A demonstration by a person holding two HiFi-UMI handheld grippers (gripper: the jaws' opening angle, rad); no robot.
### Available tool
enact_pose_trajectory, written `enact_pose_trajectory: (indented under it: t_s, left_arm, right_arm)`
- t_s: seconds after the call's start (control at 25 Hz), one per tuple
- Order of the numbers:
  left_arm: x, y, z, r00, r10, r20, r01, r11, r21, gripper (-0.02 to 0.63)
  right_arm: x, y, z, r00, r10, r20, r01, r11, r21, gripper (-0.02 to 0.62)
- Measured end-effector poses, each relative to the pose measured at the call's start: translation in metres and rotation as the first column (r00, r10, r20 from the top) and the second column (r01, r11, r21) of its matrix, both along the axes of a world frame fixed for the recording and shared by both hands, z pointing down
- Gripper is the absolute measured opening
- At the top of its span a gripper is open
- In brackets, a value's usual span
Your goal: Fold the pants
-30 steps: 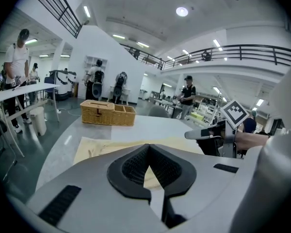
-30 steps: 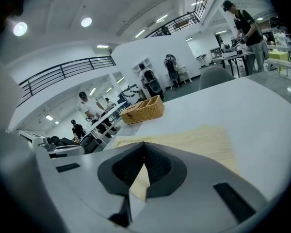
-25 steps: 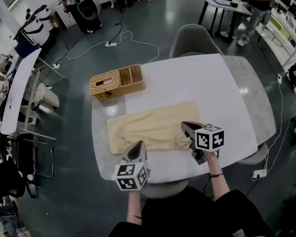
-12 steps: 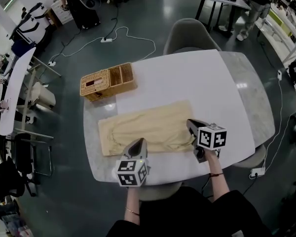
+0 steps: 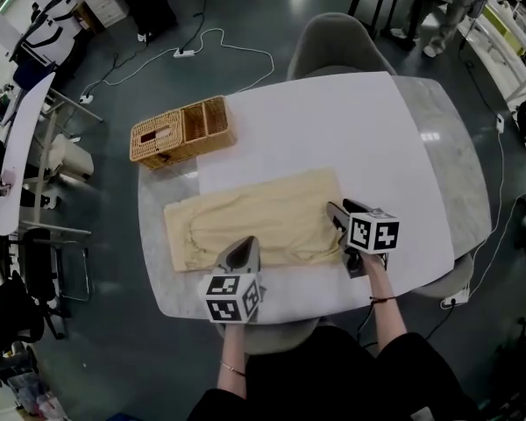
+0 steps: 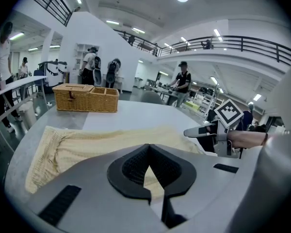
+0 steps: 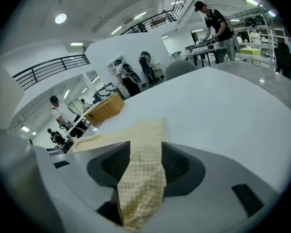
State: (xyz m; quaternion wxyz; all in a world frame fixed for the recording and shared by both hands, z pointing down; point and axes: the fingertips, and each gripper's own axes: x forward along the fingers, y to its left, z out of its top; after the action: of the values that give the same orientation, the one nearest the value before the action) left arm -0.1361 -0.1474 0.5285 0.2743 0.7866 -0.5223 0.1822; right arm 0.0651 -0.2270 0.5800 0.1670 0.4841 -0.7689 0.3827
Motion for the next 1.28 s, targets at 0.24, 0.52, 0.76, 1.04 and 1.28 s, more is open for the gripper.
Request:
enact_pose_trajectory:
  t_s: [0.24,0.52,0.76,1.04,1.28]
  left_arm:
    - [0.002,-0.002,0.007,1.0,-0.008,-0.003,0.008,1.0,-0.027,0.008]
    - [0.002,-0.004,0.012,1.0,-0.022,0.0,0.022,0.999,-0.043,0.008]
    - [0.001,-0.006,0.015,0.999,-0.037,0.008,0.037,0.998,-0.048,0.008]
    - [-0.003,-0.006,0.018,0.999,-0.047,0.012,0.047,0.998,-0.044,0.008]
    - [-0.006,-0.004,0.013,0.998,-0.059,0.017,0.06,0.997,-0.04,0.008]
  right_arm:
    - [0.001,-0.007,0.019,0.999,-0.01,-0.039,0.009,0.999,-0.044,0.213]
    - [0.003,-0.01,0.031,0.998,-0.008,-0.056,0.004,0.997,-0.083,0.215]
    - [0.002,-0.01,0.034,0.995,-0.035,-0.097,0.026,0.996,-0.089,0.21]
    - [-0.005,-0.009,0.038,0.99,-0.089,-0.114,0.078,0.992,-0.095,0.099]
    - [-0.009,-0.008,0.031,0.986,-0.113,-0.123,0.102,0.99,-0.094,0.04]
